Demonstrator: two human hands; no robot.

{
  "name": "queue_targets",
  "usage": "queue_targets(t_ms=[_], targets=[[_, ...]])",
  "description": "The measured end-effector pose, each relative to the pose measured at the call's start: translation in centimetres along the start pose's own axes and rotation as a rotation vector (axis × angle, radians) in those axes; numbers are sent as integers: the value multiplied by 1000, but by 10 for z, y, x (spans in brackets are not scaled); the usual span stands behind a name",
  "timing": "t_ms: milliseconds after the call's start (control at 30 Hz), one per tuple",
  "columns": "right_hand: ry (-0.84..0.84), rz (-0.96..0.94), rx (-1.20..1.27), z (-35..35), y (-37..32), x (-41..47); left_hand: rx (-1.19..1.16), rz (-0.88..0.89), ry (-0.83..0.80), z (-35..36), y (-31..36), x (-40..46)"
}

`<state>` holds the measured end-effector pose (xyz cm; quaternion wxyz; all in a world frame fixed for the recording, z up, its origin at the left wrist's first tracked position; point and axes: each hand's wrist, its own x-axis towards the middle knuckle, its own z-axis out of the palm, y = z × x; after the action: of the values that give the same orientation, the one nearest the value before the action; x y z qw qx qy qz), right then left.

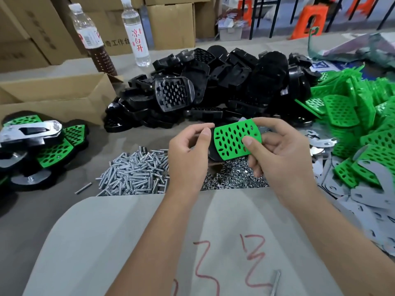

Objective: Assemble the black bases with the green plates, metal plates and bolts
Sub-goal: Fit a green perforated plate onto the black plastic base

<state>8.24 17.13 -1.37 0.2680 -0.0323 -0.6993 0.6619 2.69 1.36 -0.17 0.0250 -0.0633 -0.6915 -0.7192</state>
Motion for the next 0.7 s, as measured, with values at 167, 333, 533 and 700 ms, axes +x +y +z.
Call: queue_targets(t_ms=[167, 333, 533, 700], targets=[[30, 12, -118, 4, -1, -1, 11, 7, 0, 0, -2, -1], [22, 45, -154, 2, -4, -1, -3, 20, 30, 0, -2, 0], [29, 68, -240, 5, -8, -1, -48, 19, -8, -3, -3, -1], [57, 94, -316, 5, -10, -3, -81, -54, -62, -6, -3, 0]])
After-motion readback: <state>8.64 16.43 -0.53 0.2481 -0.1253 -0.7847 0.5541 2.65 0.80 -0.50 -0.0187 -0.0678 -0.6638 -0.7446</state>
